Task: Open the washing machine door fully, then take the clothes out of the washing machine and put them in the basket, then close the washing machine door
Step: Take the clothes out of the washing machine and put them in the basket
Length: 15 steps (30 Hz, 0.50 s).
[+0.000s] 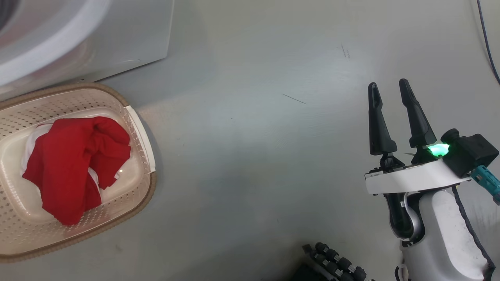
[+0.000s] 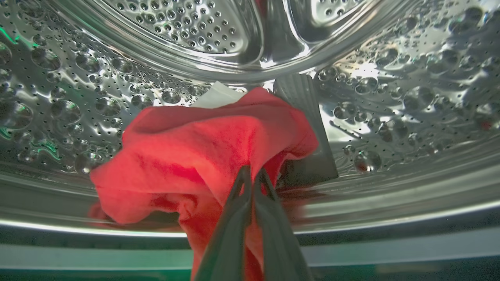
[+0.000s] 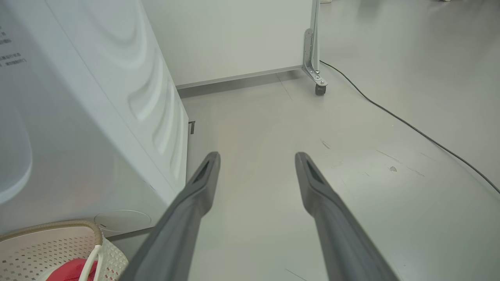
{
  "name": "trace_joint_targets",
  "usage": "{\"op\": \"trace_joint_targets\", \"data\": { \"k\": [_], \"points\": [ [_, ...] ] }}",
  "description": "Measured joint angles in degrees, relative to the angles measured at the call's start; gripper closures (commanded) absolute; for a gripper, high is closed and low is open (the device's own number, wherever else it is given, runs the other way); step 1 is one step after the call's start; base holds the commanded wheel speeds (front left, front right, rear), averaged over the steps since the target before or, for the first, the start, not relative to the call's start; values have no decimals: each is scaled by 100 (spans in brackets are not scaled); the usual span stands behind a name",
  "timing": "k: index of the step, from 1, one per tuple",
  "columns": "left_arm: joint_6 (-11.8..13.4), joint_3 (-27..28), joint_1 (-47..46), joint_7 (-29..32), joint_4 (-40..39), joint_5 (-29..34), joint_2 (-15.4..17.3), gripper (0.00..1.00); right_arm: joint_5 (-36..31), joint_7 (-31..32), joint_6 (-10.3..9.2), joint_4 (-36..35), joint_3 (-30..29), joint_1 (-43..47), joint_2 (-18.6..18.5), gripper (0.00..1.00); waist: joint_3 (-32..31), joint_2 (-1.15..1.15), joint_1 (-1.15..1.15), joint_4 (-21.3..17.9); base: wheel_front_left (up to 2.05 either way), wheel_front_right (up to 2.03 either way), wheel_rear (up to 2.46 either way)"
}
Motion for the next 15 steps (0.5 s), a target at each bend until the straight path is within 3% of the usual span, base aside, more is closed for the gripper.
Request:
{"op": "trace_joint_targets", "data": {
  "k": [15],
  "points": [
    [16,412,389,-1421,-355,-474,-636,100,-221,0,-5,51,-229,7,-1,0,-318,0,0,341,0,0,0]
  ]
}}
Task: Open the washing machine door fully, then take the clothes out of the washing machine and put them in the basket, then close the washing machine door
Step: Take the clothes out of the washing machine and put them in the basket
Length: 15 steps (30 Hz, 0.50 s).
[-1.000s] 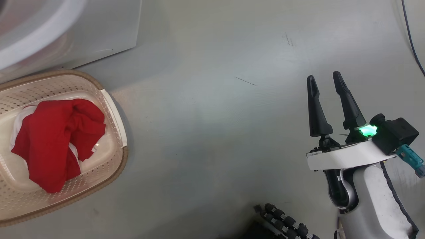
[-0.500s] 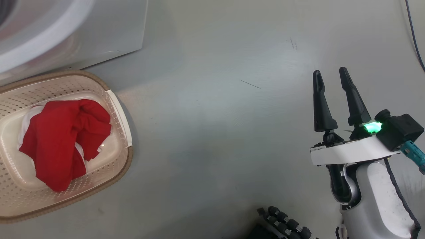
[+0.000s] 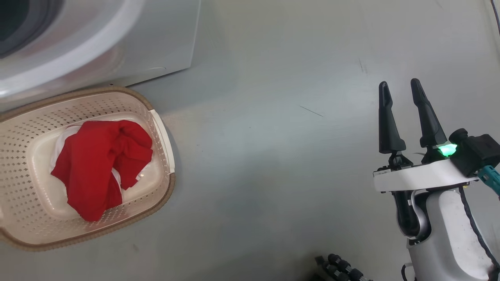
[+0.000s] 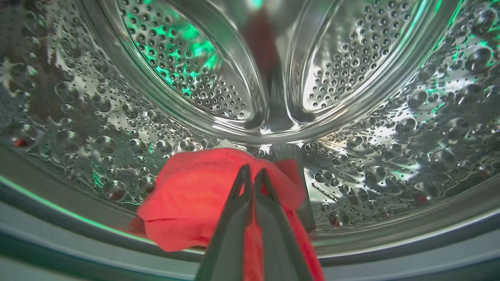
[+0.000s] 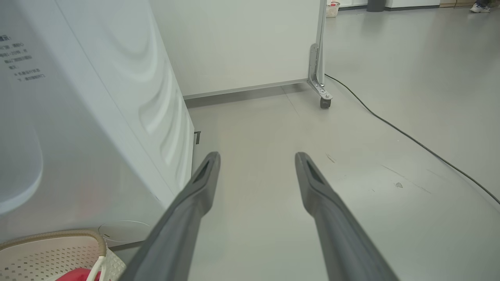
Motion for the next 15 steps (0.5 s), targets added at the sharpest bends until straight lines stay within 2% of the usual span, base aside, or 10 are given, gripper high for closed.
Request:
{"op": "trace_joint_targets", "data": {
  "k": [15],
  "points": [
    [-45,22,1079,-1545,-660,-302,-765,100,-347,0,12,36,-307,197,-2,0,-522,0,0,474,0,0,0]
  ]
}}
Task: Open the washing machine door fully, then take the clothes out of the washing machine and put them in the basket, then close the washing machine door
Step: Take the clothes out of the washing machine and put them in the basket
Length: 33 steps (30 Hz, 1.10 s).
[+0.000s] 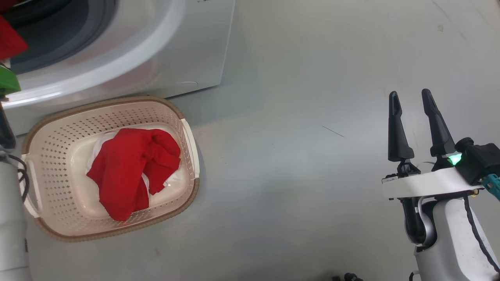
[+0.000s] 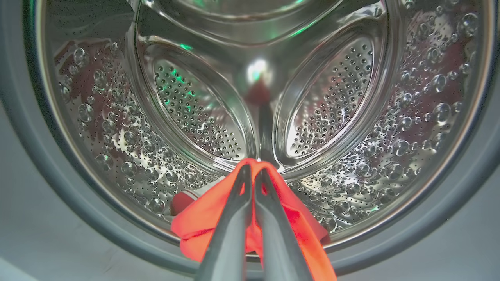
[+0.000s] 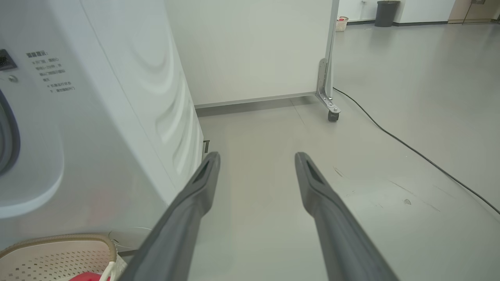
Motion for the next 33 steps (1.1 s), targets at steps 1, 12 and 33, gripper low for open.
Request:
{"op": "trace_joint_targets", "data": {
  "k": [1,12,33],
  "points": [
    [-37,-2,88,-87,-29,-10,-45,100,-15,0,0,7,-13,15,0,0,-42,0,0,33,0,0,0],
    [-183,-129,1065,-425,-638,-36,-436,100,-144,0,49,104,-93,273,-2,0,-648,0,0,395,0,0,0],
    [-234,-689,2265,-471,-2626,222,-914,100,-330,0,54,89,-208,706,-62,0,-1406,0,0,950,0,0,0]
  ]
}}
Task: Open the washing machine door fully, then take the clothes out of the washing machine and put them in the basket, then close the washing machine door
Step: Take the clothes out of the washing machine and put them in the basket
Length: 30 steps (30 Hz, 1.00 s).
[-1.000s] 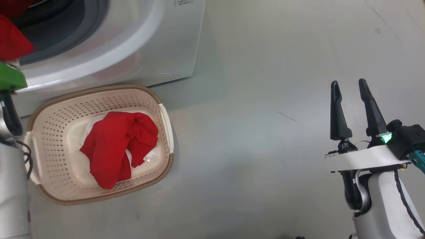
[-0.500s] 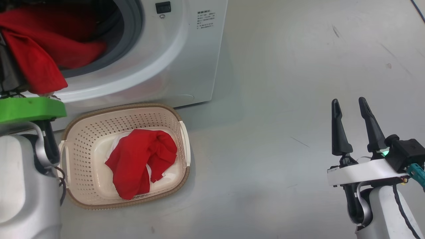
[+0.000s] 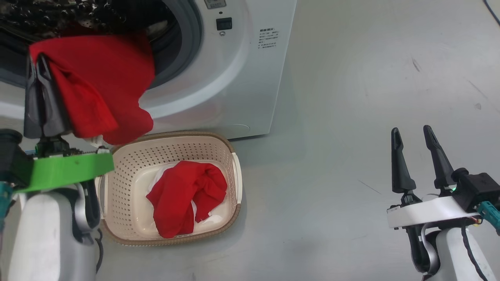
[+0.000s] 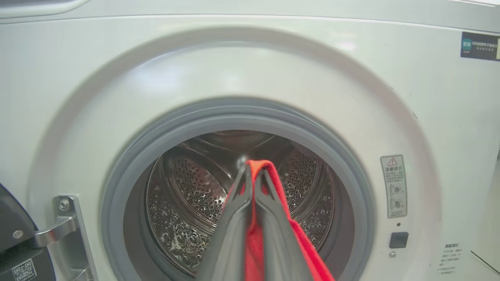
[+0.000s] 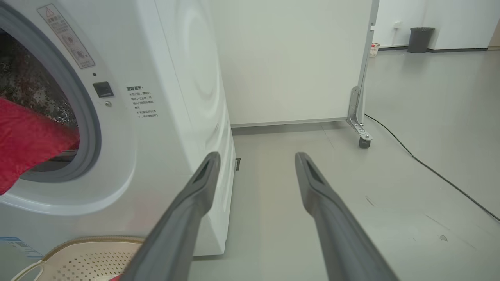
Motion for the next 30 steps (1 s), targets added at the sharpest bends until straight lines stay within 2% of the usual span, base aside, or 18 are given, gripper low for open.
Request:
{"op": "trace_joint_targets", "data": {
  "k": [5,13,30],
  "points": [
    [0,-149,534,14,41,-47,-56,100,-21,0,16,-23,65,9,5,0,-15,0,0,39,0,0,0],
    [-9,-564,1132,312,642,-347,-118,100,-21,1,68,-55,188,47,10,0,104,0,0,-39,0,0,0],
    [-107,-781,1039,818,2262,-570,-115,100,51,0,96,-219,247,-40,25,0,680,0,0,-482,0,0,0]
  ]
}}
